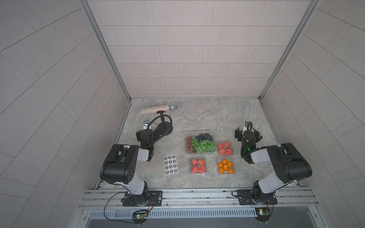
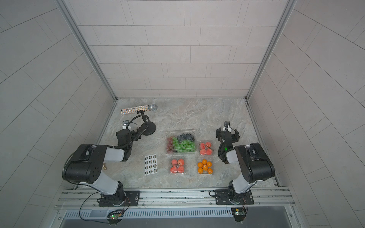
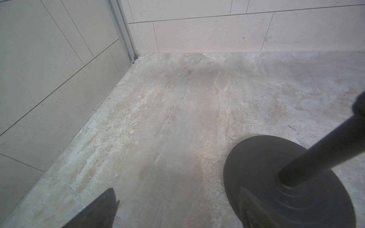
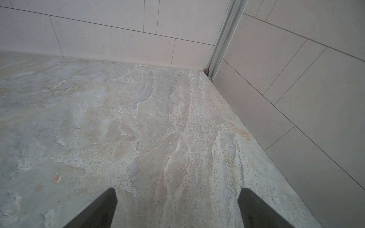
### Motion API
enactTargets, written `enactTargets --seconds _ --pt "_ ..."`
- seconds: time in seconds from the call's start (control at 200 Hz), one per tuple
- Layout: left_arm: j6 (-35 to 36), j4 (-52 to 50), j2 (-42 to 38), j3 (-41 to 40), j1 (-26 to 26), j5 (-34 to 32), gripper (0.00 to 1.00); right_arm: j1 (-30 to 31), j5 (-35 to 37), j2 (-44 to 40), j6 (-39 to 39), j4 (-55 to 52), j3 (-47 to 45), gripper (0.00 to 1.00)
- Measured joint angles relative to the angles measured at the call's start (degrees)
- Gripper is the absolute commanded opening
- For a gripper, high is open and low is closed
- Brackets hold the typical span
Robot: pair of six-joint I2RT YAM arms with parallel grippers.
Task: Label fruit boxes
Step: Pick up the label sticker from the center of the board.
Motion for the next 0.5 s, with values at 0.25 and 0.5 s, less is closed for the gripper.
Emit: enactTargets --seconds 0.25,0.5 --pt "0.8 -0.2 -7.0 -2.3 -0.3 0.5 1.0 0.7 -6.1 -7.6 -2.6 -0.8 -3.7 1.0" --pt "-1.4 -10.7 -20.9 0.0 -1.2 2.8 1.0 1.5 -13.5 -33.4 4.5 -20.2 2.0 1.0"
